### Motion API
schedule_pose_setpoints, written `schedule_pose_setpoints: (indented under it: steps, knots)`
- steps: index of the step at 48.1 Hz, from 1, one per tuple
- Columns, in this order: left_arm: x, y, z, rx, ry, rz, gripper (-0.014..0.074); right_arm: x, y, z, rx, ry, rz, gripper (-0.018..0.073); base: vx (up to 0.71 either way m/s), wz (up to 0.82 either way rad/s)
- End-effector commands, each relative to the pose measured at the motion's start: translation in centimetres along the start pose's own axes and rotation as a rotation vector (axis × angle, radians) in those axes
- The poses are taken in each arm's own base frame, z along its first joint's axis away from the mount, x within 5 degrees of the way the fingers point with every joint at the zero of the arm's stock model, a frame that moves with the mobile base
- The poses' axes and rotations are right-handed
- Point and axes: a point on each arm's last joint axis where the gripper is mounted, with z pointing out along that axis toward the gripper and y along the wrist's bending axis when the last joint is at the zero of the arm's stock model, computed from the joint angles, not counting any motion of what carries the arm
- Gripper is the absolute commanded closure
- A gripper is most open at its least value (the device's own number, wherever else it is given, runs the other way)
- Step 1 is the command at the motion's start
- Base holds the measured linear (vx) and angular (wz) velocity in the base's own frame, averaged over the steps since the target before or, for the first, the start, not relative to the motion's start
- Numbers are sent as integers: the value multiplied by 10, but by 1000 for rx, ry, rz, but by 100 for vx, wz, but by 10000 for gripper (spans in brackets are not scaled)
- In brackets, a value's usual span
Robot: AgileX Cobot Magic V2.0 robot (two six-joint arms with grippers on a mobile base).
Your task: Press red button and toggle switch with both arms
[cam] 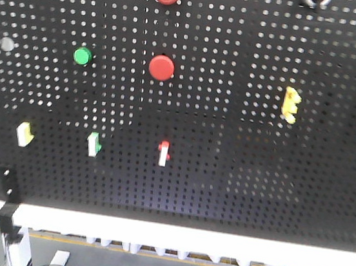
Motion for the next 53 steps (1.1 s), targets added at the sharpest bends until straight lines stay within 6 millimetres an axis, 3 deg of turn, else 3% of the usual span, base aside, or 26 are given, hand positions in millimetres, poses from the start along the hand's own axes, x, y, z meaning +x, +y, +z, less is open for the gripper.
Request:
schedule_pose_setpoints:
  steps: [1, 41, 48, 53]
  knots:
    - [3, 0, 0, -9, -60, -12, 594, -4, 0, -1, 5, -87, -6, 562, 26, 1]
    - [3, 0, 0, -9, -65, -8, 594, -4, 0, -1, 5, -88, -6, 562, 10, 1]
    - [-6, 1, -1, -21, -163, -12, 594, -8, 0, -1, 4, -128, -6, 562, 0, 0]
    - [-22, 3, -4, -24, -280, -114, 594, -26, -1, -5, 0, -255, 48, 562, 0, 0]
